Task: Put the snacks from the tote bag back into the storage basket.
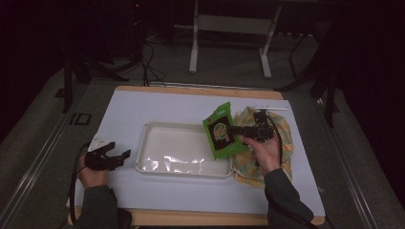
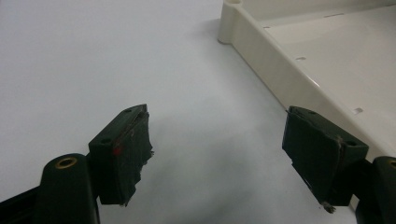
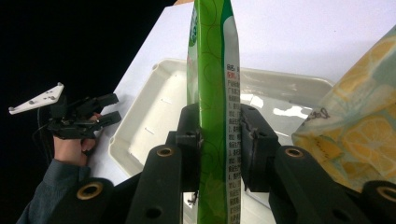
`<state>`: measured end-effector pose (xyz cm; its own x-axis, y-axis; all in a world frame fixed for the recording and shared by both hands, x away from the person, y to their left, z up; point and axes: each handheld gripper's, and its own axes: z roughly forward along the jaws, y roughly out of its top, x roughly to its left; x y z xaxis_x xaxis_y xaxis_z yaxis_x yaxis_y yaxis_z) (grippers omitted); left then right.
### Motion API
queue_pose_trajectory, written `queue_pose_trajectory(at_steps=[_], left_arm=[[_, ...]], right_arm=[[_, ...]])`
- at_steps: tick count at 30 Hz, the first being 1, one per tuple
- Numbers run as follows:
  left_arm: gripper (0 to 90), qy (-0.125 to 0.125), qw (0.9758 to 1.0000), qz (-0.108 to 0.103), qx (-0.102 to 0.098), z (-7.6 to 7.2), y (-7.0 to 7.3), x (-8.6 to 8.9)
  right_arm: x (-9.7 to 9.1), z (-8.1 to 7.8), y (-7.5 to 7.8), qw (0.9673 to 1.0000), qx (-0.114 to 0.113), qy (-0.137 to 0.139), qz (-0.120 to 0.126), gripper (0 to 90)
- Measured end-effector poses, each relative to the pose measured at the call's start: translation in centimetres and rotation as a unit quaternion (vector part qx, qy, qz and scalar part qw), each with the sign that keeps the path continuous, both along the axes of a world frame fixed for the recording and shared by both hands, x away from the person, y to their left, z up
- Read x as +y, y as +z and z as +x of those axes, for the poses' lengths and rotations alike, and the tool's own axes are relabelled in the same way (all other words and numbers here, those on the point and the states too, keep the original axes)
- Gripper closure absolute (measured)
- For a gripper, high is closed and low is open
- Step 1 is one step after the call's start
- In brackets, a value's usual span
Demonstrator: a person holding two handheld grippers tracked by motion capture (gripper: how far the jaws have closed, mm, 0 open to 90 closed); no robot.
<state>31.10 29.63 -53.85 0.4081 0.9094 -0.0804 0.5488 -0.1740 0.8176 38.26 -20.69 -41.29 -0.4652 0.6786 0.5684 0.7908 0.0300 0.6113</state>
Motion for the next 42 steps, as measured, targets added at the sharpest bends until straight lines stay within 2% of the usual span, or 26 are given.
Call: queue_pose_trajectory(at_steps=[19,42], left_arm=[[23.9,0.0,1.0,0.0,0.0,0.0,0.0,0.0],[23.9,0.001,1.0,0.001,0.0,0.0,0.0,-0.1]], right_arm=[[0.6,-0.5,-1.2,0.9999,-0.004,-0.009,-0.013,72.0],[1.5,-1.2,-3.9,0.9995,0.014,-0.011,-0.028,71.8]])
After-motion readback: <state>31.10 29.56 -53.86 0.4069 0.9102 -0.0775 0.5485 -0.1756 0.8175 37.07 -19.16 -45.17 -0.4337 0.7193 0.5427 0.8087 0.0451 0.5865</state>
